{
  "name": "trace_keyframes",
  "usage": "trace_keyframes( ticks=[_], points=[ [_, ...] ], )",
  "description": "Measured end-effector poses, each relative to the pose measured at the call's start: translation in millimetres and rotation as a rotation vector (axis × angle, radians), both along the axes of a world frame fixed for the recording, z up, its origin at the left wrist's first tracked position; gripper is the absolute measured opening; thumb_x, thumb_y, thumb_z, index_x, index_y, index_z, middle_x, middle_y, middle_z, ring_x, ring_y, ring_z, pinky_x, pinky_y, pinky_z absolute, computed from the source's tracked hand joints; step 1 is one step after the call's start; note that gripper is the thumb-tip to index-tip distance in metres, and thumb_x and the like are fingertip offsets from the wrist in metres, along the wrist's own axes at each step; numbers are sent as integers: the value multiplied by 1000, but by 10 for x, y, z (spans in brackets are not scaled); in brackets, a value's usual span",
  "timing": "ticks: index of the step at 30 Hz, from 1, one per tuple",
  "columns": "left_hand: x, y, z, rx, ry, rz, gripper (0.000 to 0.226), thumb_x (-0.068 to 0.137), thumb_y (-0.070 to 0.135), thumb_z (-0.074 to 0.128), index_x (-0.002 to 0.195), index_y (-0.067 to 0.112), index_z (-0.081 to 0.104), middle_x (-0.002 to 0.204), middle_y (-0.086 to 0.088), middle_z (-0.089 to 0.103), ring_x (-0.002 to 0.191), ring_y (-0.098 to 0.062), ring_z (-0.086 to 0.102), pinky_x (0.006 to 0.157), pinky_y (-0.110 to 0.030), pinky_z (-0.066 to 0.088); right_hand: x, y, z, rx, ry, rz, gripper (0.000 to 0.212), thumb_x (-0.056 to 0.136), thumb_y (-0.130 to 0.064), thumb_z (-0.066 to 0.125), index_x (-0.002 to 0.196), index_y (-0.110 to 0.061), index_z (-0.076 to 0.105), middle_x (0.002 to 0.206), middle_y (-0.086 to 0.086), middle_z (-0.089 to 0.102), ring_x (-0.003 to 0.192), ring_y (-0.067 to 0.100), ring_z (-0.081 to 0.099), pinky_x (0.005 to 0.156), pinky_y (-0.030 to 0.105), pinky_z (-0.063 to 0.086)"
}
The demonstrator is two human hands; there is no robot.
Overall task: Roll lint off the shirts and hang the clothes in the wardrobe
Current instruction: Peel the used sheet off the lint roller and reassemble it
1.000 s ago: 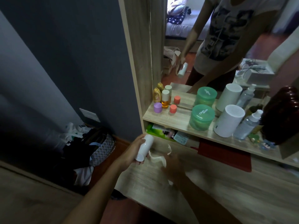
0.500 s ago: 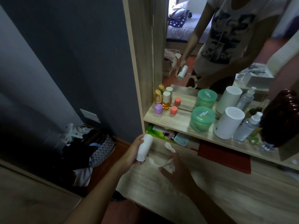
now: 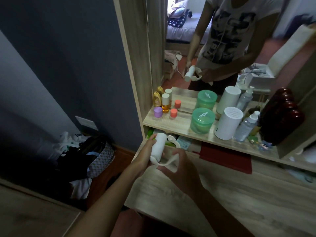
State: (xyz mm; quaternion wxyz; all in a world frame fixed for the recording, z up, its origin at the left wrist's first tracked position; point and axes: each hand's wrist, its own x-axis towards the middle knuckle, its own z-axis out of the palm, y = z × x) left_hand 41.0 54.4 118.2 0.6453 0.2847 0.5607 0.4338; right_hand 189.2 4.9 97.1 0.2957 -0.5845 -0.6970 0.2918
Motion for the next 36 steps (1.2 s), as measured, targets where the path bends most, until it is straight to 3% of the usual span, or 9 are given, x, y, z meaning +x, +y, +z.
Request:
trace_keyframes(
  ticks=[7, 10, 13, 16, 19, 26, 31, 34, 36],
  points=[
    [-26, -25, 24, -29, -182, -6, 45, 91, 16, 36, 133, 29, 46, 102, -17, 57, 68, -27, 57, 56, -28, 47, 80, 38, -18, 60, -61, 41, 74, 59, -68, 73, 112, -25, 43, 104, -7, 58, 81, 10, 56, 65, 20, 40],
    [22, -31, 57, -30, -180, 37, 31, 95, 33, 43, 122, 22, 54, 83, -12, 60, 60, -23, 57, 53, -26, 43, 64, 37, -1, 57, -55, 35, 72, 60, -63, 77, 111, -25, 44, 106, -8, 58, 83, 10, 55, 66, 22, 41],
    [23, -25, 58, -35, -160, 37, 34, 94, 44, 47, 106, 16, 61, 70, -9, 60, 54, -20, 57, 48, -25, 43, 41, 31, 25, 79, -36, 8, 72, 57, -63, 79, 109, -27, 44, 105, -10, 57, 83, 10, 56, 67, 25, 45],
    [-7, -54, 21, 2, -189, 57, 28, 97, 32, 40, 116, 22, 58, 73, -11, 61, 51, -19, 58, 49, -25, 45, 18, 7, 54, 73, -52, 9, 74, 56, -63, 80, 109, -28, 42, 100, -14, 52, 82, 8, 54, 65, 22, 42],
    [-36, -102, -28, 18, -188, 51, 37, 97, 24, 36, 132, 29, 47, 84, -15, 59, 54, -22, 58, 49, -26, 47, 9, -18, 80, 65, -75, 11, 78, 54, -64, 80, 110, -29, 40, 97, -16, 50, 80, 6, 53, 61, 18, 38],
    [-52, -159, -11, 70, -130, 10, 44, 98, 22, 31, 141, 27, 37, 86, -16, 55, 57, -23, 54, 46, -25, 47, -5, -11, 169, 41, -75, 4, 82, 46, -72, 78, 106, -33, 38, 86, -18, 51, 73, 3, 53, 62, 25, 48],
    [-57, -160, 88, 184, 66, -94, 41, 99, 41, 38, 138, 26, 39, 77, -16, 56, 55, -22, 55, 46, -26, 47, -31, -40, 142, 87, -53, 2, 81, 48, -73, 77, 105, -30, 38, 73, -22, 40, 62, -5, 41, 54, 15, 30],
    [-61, -180, 110, 186, 82, -96, 42, 98, 38, 46, 137, 27, 38, 83, -15, 59, 58, -21, 59, 47, -28, 49, -31, -19, 130, 83, -30, 40, 80, 50, -69, 79, 106, -29, 39, 82, -20, 47, 69, -3, 48, 56, 14, 34],
    [-60, -178, 75, 165, 110, -68, 44, 96, 37, 48, 138, 27, 38, 93, -14, 61, 64, -20, 63, 49, -29, 50, 9, 1, 177, 9, 45, 109, 83, 52, -60, 84, 114, -29, 38, 103, -17, 55, 87, 2, 56, 67, 14, 43]
  ],
)
